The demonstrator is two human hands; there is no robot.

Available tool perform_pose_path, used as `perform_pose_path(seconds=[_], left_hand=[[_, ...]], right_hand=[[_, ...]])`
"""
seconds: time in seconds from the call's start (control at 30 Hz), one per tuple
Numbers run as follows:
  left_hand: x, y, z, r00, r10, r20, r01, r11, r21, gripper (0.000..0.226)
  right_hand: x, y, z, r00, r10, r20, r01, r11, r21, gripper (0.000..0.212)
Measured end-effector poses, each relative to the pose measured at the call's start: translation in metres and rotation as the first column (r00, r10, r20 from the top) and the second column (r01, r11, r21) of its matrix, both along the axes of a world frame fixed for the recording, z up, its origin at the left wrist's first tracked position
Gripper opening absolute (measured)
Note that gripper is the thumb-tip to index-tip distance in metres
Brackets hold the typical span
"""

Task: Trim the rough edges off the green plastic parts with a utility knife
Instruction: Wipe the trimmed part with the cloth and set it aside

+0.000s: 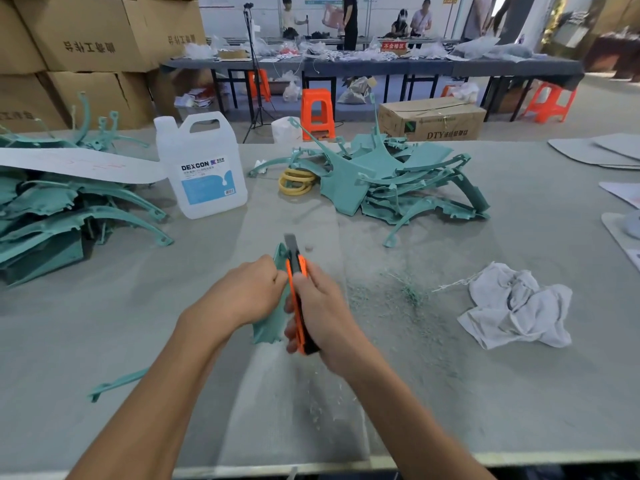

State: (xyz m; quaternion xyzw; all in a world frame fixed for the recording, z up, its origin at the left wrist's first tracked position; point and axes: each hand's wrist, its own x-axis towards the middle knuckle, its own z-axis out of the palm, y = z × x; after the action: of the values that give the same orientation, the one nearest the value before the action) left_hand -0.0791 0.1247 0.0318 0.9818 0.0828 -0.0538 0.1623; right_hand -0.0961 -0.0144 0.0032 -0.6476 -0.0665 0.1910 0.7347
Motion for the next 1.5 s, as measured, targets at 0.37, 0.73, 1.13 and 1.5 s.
perform_pose_path(seconds=[0.37, 0.73, 1.13, 1.5], left_hand=[[-0.011, 0.005, -0.009, 0.999, -0.002, 0.042, 0.004, 0.999, -0.039, 0.027], [-0.023, 0.004, -0.013, 0.998, 0.024, 0.052, -0.021, 0.998, -0.062, 0.024], [-0.057, 0.021, 0.004, 0.914, 0.238, 0.33, -0.041, 0.861, -0.506, 0.023], [-0.077, -0.06, 0.056, 0.813, 0.211, 0.542, 0.407, 0.459, -0.79, 0.032]], right_hand=[[0.027, -0.099, -0.032, 0.928, -0.096, 0.36, 0.345, 0.588, -0.732, 0.022], [0.046, -0.221, -0.037, 0.699, -0.069, 0.711, 0.715, 0.065, -0.696, 0.045], [0.018, -0.244, -0.025, 0.667, -0.384, 0.639, 0.745, 0.348, -0.568, 0.03], [-0.04, -0.008, 0.057, 0.641, -0.36, 0.678, 0.388, 0.914, 0.118, 0.037]])
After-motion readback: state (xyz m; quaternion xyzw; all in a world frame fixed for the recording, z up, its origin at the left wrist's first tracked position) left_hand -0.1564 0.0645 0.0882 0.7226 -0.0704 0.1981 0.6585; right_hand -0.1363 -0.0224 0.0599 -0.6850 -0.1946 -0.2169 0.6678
